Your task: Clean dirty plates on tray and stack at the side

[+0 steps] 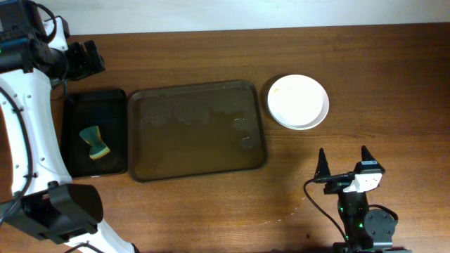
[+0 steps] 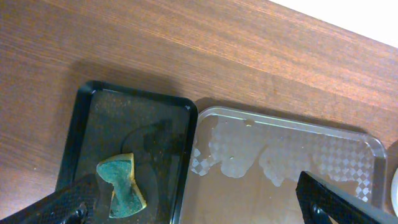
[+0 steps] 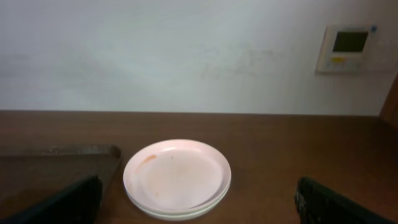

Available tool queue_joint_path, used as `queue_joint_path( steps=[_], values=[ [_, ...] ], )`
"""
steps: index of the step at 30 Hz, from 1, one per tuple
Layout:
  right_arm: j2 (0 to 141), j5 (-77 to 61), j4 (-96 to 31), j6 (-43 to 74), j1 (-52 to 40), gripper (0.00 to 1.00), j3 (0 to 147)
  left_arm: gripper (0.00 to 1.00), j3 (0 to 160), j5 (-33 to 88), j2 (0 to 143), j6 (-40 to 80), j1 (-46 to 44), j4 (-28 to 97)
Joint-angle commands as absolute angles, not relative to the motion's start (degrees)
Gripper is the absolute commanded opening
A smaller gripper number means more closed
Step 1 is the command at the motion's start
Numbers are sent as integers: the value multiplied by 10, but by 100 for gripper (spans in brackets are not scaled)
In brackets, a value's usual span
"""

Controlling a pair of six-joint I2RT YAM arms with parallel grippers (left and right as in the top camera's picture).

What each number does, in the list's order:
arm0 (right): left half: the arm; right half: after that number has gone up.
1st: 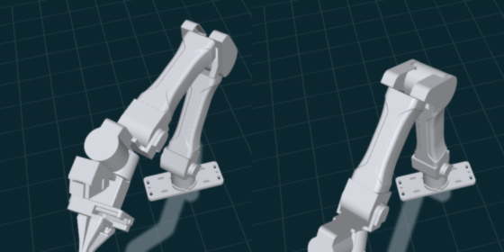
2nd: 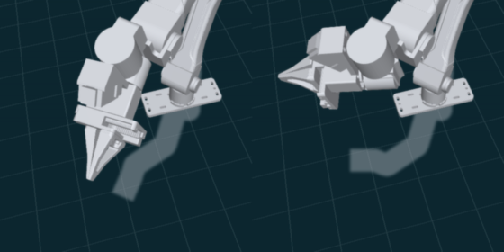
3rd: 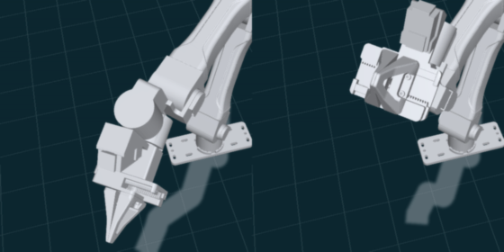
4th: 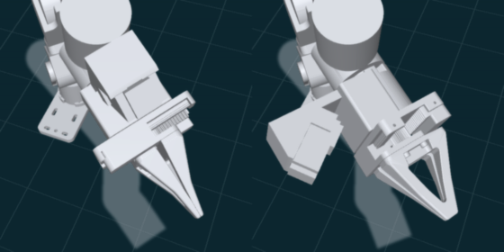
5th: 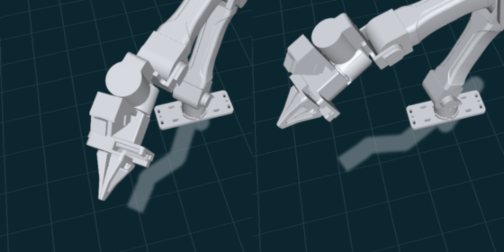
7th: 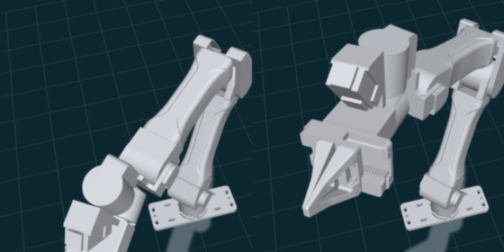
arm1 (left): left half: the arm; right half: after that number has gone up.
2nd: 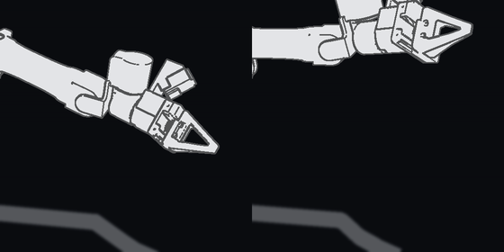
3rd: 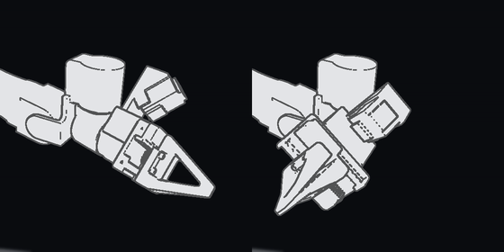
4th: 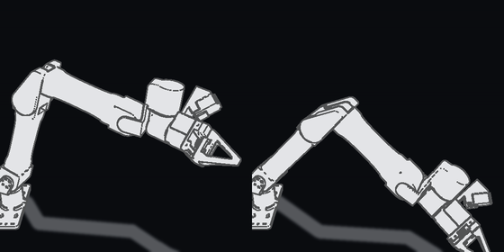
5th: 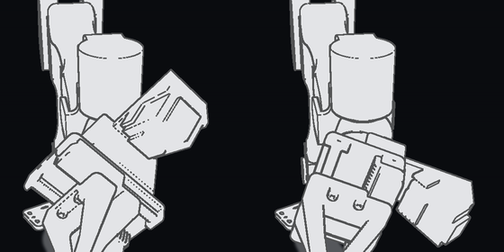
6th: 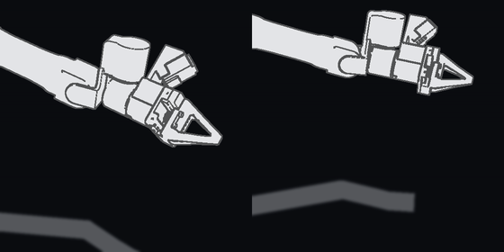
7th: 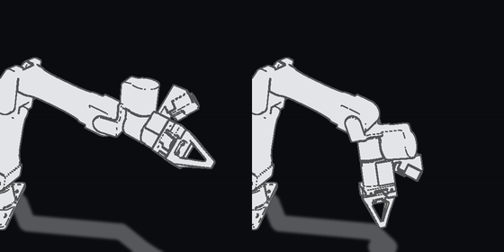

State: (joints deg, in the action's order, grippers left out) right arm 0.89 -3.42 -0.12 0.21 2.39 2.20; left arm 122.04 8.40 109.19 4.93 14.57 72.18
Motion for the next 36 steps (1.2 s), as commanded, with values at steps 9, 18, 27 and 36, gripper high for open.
queue_joint_path(
  steps=[9, 18, 27, 36],
  values=[
    [2, -23, -43, 2, 27, 98, 3, 99, 1220, 88, 1096, 38, 148, 721],
    [2, -23, -43, 2, 27, 98, 3, 99, 1220, 88, 1096, 38, 148, 721],
    [2, -23, -43, 2, 27, 98, 3, 99, 1012, 67, 922, -36, 97, 524],
    [2, -23, -43, 2, 27, 98, 3, 99, 351, 67, 490, -77, 80, 106]
  ],
)
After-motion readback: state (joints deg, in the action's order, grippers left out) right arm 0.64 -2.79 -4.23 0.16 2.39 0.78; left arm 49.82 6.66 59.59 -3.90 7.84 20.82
